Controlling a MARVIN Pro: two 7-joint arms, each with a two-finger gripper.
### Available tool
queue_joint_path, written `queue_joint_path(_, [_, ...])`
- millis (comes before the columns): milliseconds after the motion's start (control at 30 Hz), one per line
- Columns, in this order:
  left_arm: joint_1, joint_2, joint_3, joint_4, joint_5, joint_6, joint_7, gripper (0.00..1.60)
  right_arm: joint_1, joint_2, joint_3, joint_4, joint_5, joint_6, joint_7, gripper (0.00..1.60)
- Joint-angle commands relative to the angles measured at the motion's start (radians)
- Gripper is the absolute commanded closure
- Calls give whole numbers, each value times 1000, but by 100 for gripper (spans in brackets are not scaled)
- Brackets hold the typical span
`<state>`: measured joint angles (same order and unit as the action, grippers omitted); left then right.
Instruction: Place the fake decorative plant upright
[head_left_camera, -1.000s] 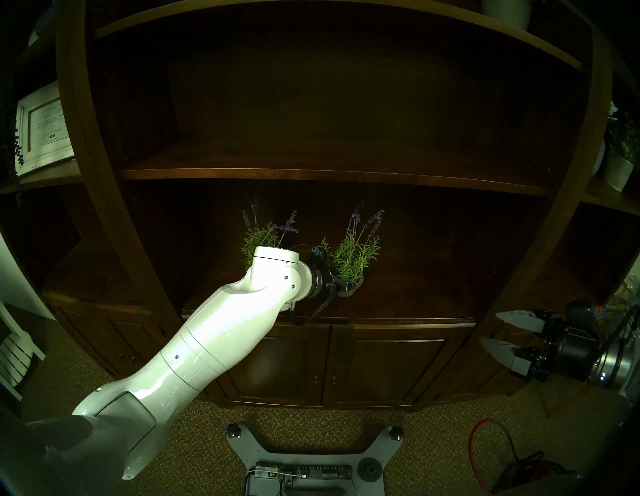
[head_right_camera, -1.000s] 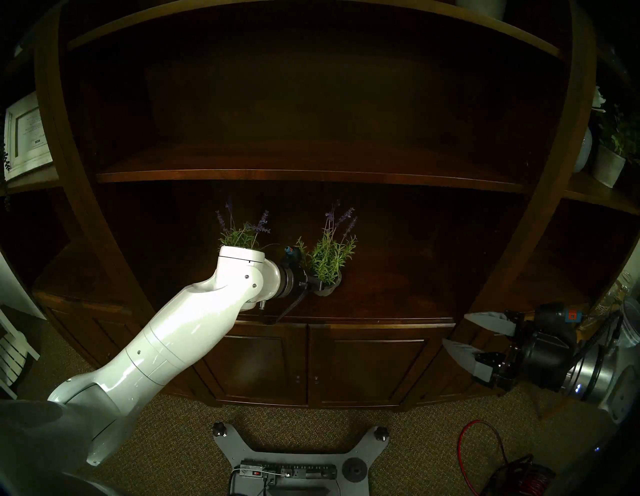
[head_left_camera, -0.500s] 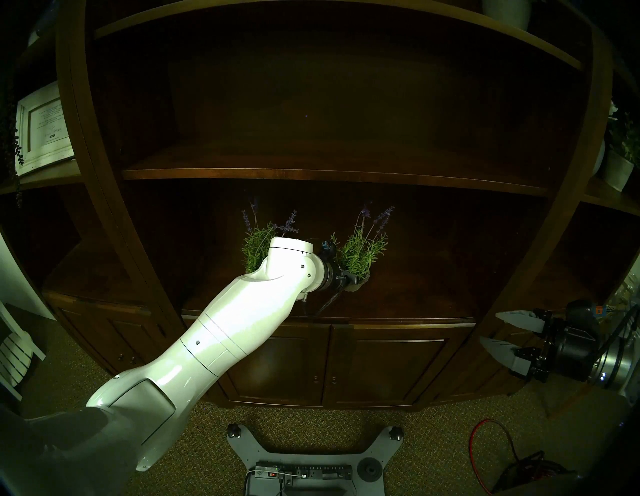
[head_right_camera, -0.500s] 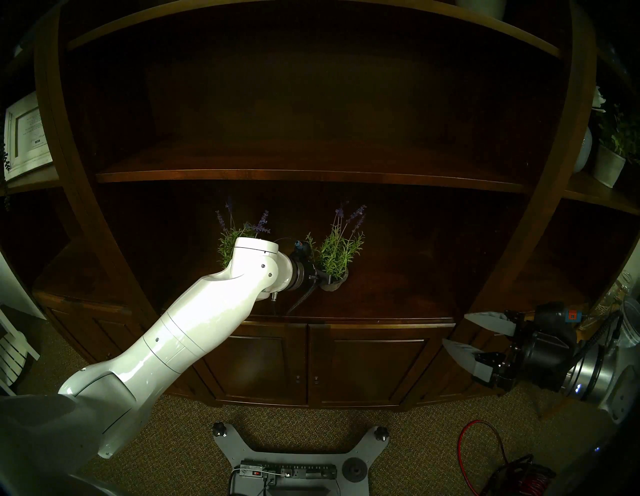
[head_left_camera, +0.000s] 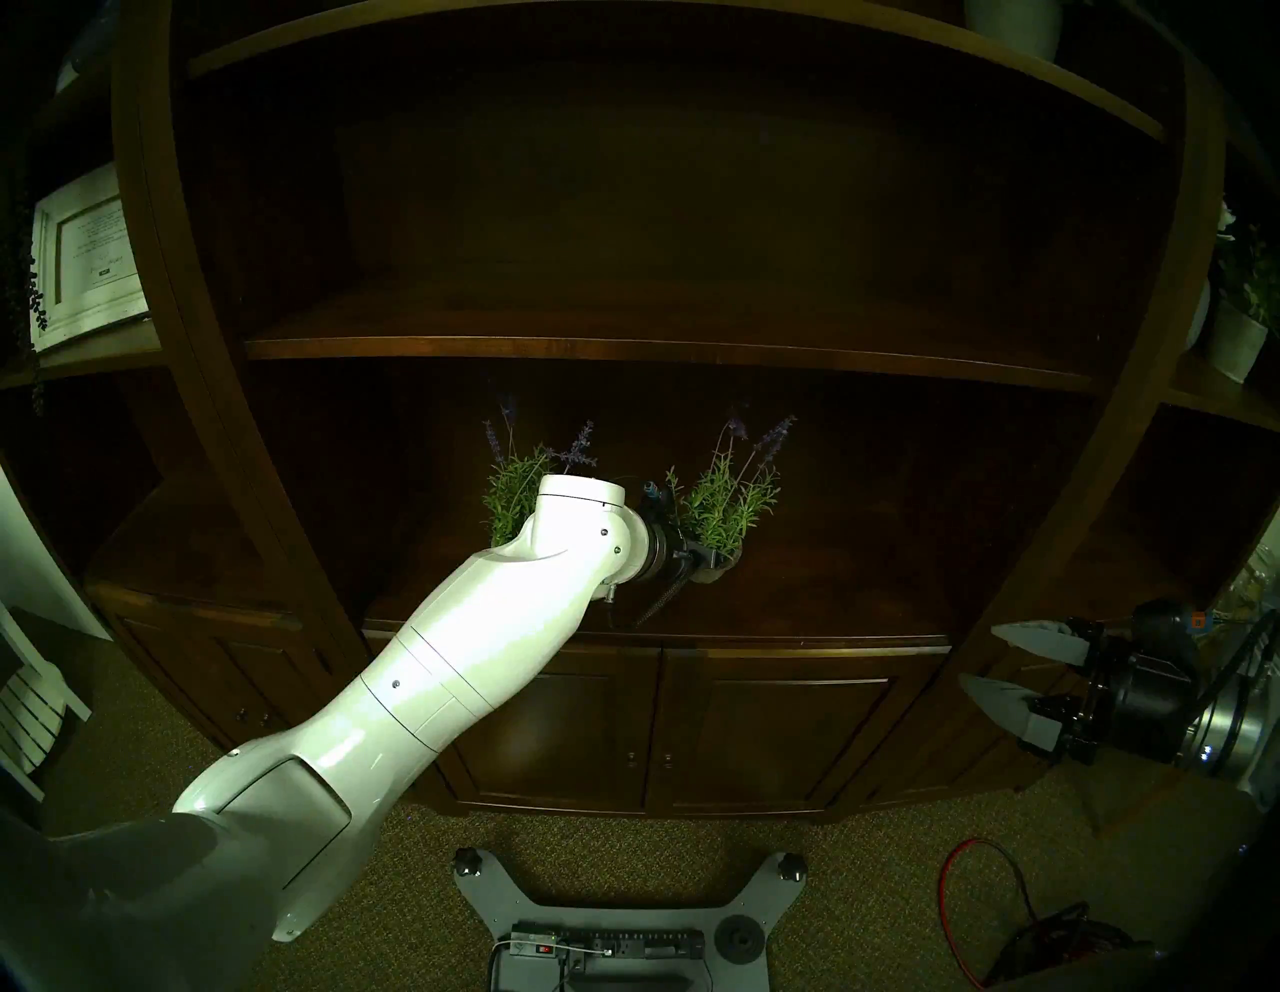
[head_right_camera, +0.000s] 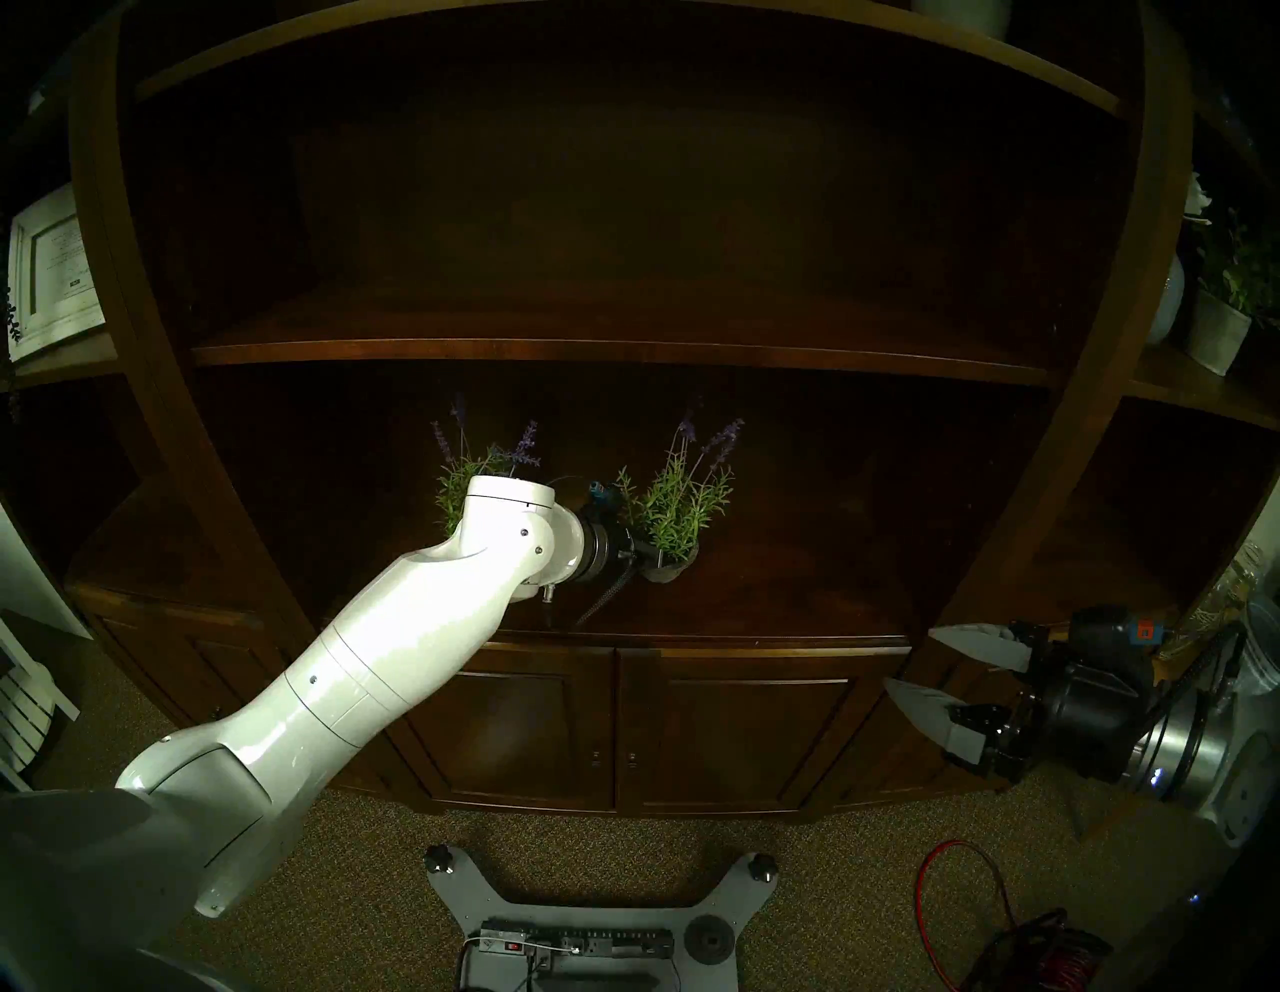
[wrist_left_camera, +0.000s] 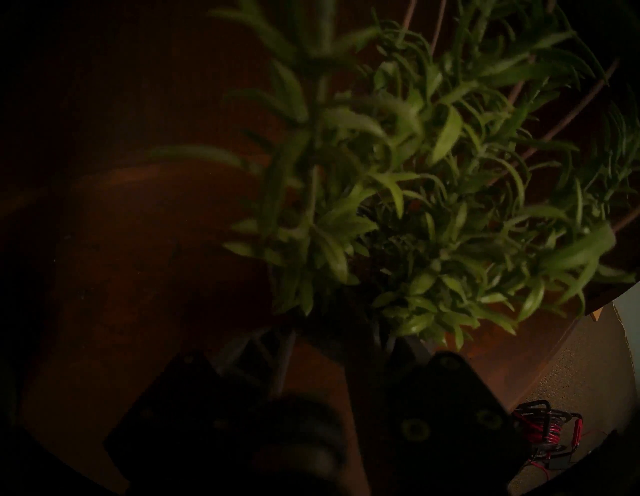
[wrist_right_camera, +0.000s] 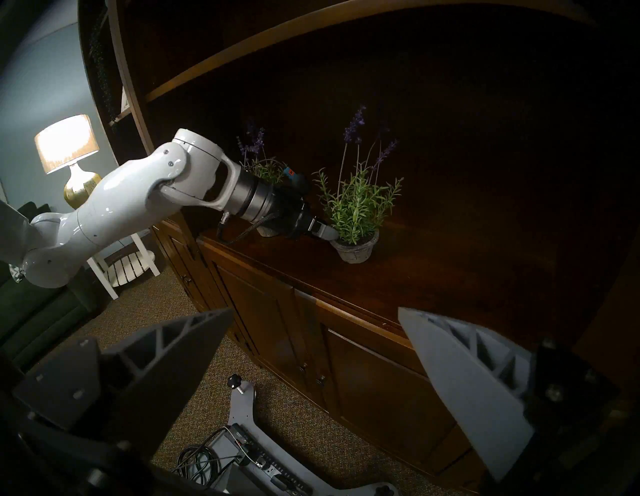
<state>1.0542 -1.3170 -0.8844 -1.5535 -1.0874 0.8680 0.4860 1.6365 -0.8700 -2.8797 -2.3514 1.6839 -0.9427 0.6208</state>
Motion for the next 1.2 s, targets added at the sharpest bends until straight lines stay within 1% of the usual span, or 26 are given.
queue_joint_path(0, [11,25,-26,-38,-21,2,-22,54,3,0,2,-3,-2,-5,1,0])
queue_joint_path(33, [12,26,-28,-40,-22,3,-22,43,3,0,2,-3,-2,-5,1,0])
queue_joint_path(67, [13,28,-31,-41,-23,3,-22,43,3,0,2,-3,-2,-5,1,0])
queue_joint_path(100, [14,30,-32,-42,-24,3,-22,48,3,0,2,-3,-2,-5,1,0])
queue_joint_path(167, [17,32,-36,-45,-25,2,-22,51,3,0,2,-3,-2,-5,1,0])
queue_joint_path(400, [24,43,-48,-60,-34,3,-21,48,3,0,2,-2,-2,-5,1,0])
queue_joint_path(433, [29,48,-53,-74,-40,7,-18,44,3,0,2,-2,-2,-5,1,0])
queue_joint_path(467, [31,51,-55,-81,-42,9,-16,36,3,0,2,-2,-2,-5,1,0])
queue_joint_path(533, [34,54,-58,-93,-46,12,-13,28,3,0,2,-2,-2,-5,1,0])
queue_joint_path(633, [35,55,-61,-99,-50,14,-10,28,3,0,2,-2,-2,-5,1,0])
queue_joint_path(733, [37,55,-67,-106,-54,15,-5,23,3,0,2,-2,-2,-5,1,0])
queue_joint_path(767, [38,55,-68,-107,-55,15,-3,24,3,0,2,-2,-2,-5,1,0])
queue_joint_path(867, [38,55,-70,-110,-58,16,0,20,3,0,2,-2,-2,-4,1,0])
queue_joint_path(1000, [38,55,-73,-113,-63,16,6,8,3,0,2,-2,-2,-4,1,0])
queue_joint_path(1167, [35,53,-77,-115,-69,16,10,4,3,0,2,-2,-2,-4,1,0])
